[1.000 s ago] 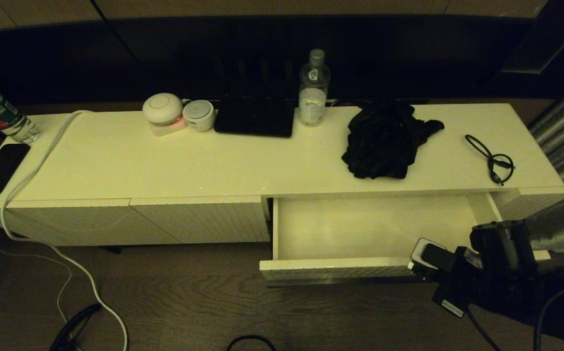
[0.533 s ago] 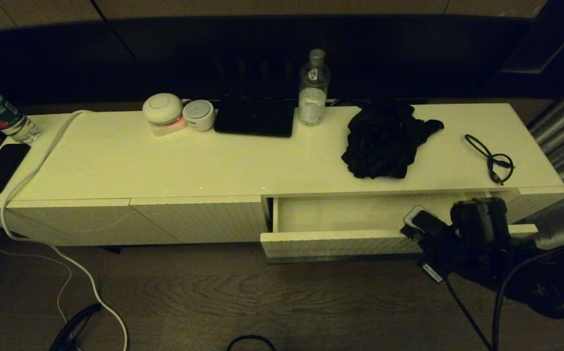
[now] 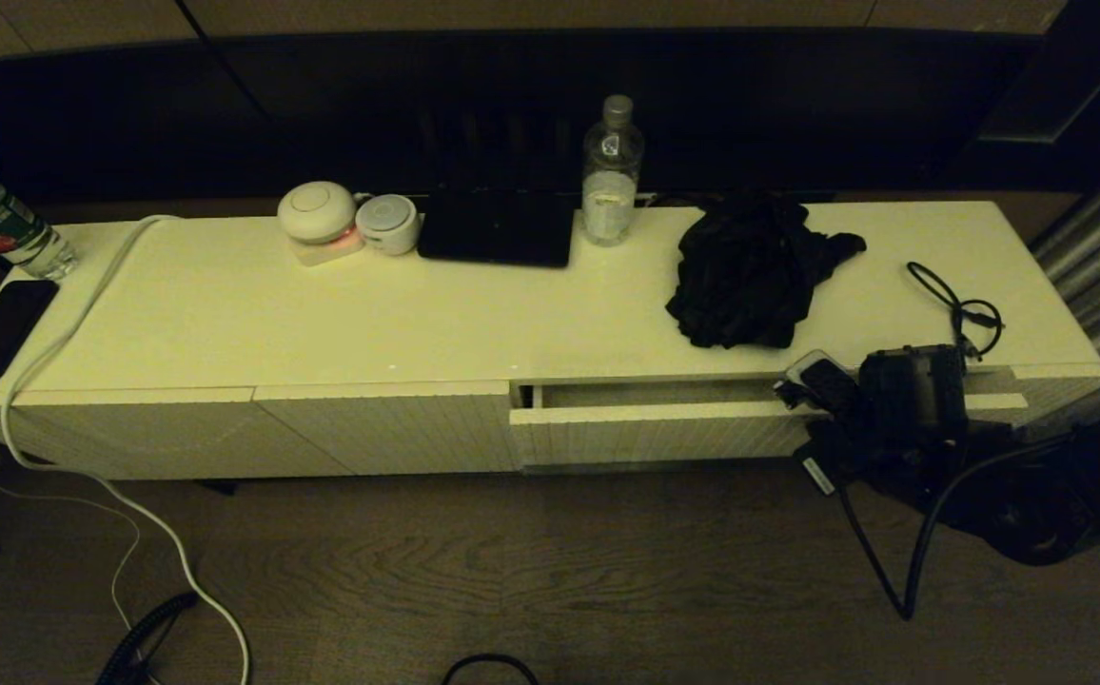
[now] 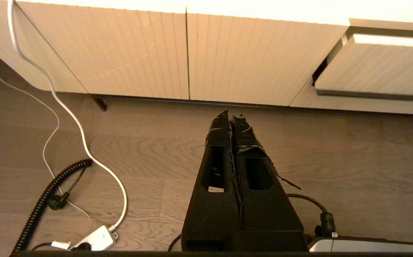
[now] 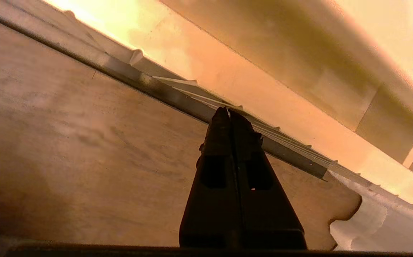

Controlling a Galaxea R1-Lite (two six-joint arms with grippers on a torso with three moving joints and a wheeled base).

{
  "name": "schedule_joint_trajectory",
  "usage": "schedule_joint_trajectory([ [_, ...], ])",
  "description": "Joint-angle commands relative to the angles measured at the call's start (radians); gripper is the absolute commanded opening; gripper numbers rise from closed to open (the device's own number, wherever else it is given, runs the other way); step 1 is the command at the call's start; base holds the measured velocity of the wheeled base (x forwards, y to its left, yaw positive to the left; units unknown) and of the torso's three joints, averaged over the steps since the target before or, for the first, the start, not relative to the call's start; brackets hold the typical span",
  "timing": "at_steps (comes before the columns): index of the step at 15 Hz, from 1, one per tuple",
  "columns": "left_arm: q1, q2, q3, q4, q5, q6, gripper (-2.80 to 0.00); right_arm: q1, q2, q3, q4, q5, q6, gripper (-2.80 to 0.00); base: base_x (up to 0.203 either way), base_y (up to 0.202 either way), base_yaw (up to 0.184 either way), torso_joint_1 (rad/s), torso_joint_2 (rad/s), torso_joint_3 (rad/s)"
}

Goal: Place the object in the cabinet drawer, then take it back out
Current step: Close the drawer

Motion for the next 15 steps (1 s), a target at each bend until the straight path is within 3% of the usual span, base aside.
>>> schedule_joint_trajectory([
  [1, 0.000, -0.002, 0.000, 0.000, 0.000, -0.001, -2.80, 0.003, 0.017, -0.053, 0.013, -0.023, -0.001, -2.80, 0.000, 0.000, 0.000, 0.000, 0.00, 0.000],
  [10, 0.000, -0.002, 0.000, 0.000, 0.000, -0.001, -2.80, 0.002, 0.054, -0.119, 0.028, -0.040, 0.086, -2.80, 0.000, 0.000, 0.000, 0.000, 0.00, 0.000],
  [15, 0.000, -0.002, 0.000, 0.000, 0.000, -0.001, -2.80, 0.000, -0.127, -0.042, 0.140, -0.040, 0.087, -2.80, 0.000, 0.000, 0.000, 0.000, 0.00, 0.000],
])
